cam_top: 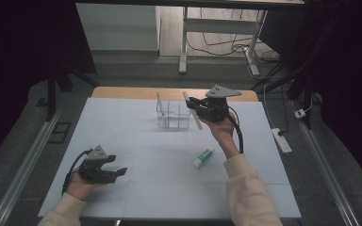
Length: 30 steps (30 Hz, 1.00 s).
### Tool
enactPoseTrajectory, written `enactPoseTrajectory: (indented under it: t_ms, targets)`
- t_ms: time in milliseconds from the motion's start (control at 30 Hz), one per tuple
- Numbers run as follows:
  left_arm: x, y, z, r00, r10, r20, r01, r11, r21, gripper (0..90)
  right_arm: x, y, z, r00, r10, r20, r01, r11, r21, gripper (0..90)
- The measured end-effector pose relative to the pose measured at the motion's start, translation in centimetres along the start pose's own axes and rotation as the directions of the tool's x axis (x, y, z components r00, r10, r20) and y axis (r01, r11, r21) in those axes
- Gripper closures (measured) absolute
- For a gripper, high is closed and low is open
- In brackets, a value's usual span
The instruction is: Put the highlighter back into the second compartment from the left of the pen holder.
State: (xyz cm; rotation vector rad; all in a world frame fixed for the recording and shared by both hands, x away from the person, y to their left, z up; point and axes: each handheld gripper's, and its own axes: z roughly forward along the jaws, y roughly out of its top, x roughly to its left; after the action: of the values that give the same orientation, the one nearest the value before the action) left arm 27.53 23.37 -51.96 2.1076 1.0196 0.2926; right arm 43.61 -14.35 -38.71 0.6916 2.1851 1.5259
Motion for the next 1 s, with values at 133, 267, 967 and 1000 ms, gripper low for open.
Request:
enactPoseTrajectory:
  t_ms: [133,267,967,1000]
  targets:
    - [0.0,0.0,0.0,1.0,0.0,-0.001,0.0,1.0,-0.001,28.0,0.0,0.1,0.4,1.0,-0.004,0.006,0.004,1.0,0.003,77.6]
    - [0.0,0.0,0.0,1.0,0.0,-0.001,0.0,1.0,-0.001,28.0,0.0,0.2,0.7,1.0,-0.003,0.004,0.003,1.0,-0.004,77.6]
    - [0.0,0.0,0.0,1.0,-0.002,0.004,0.002,1.0,-0.001,28.0,-0.3,0.9,2.6,0.9999,0.0,0.012,0.0,1.0,-0.022,77.6]
    - [0.1,0.0,0.0,1.0,-0.002,0.004,0.002,1.0,-0.001,28.1,-0.3,0.9,2.8,0.9999,-0.002,0.012,0.002,1.0,-0.025,77.6]
